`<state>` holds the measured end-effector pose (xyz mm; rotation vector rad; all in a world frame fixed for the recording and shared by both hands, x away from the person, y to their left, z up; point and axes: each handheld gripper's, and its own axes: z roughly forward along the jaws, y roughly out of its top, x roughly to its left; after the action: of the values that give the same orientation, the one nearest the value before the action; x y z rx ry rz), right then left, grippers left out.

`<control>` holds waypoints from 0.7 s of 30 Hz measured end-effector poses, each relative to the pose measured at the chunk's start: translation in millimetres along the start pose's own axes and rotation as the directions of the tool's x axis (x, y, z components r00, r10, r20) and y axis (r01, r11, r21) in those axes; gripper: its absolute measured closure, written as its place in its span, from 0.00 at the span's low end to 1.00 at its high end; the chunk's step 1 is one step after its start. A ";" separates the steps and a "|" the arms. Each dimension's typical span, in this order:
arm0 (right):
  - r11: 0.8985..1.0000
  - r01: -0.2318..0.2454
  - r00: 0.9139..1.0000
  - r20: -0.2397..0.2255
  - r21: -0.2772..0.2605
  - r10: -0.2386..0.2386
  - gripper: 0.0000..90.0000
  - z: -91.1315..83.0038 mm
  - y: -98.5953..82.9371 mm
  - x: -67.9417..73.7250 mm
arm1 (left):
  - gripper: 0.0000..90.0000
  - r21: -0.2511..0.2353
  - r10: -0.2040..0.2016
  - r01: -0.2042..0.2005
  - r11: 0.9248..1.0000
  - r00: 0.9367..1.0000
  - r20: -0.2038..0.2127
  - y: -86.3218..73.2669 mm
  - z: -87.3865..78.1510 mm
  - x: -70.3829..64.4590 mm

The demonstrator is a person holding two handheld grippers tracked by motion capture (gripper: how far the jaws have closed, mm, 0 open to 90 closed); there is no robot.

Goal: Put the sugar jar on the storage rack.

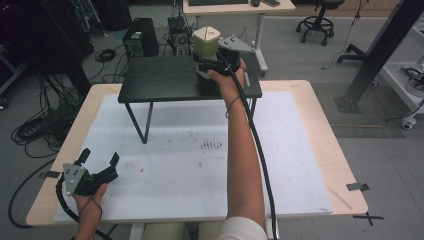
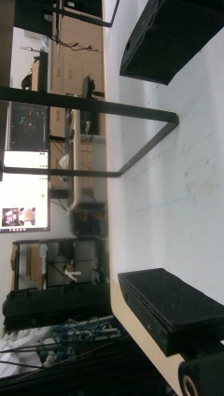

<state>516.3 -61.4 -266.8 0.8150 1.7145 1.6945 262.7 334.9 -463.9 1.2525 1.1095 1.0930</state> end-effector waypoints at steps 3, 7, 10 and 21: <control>1.000 0.002 1.000 0.004 -0.001 -0.002 0.15 0.1 0.0 0.3 | 0.04 0.002 0.001 -0.001 1.000 1.000 0.000 0.0 0.0 0.1; 1.000 -0.001 1.000 0.018 -0.004 0.001 0.10 0.1 -0.1 0.9 | 0.04 0.002 0.001 -0.001 1.000 1.000 0.000 0.0 0.0 0.1; 1.000 0.001 1.000 0.023 -0.005 -0.001 0.06 0.2 -0.1 1.2 | 0.04 0.001 0.000 0.000 1.000 1.000 0.000 0.1 0.1 0.0; 1.000 0.006 1.000 0.026 0.004 -0.006 0.01 0.5 0.3 2.4 | 0.04 0.002 0.000 0.000 1.000 1.000 0.001 0.1 0.2 0.1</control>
<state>515.1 -59.2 -266.5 0.8295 1.7014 1.6700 262.9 335.0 -463.8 1.2546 1.1097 1.0917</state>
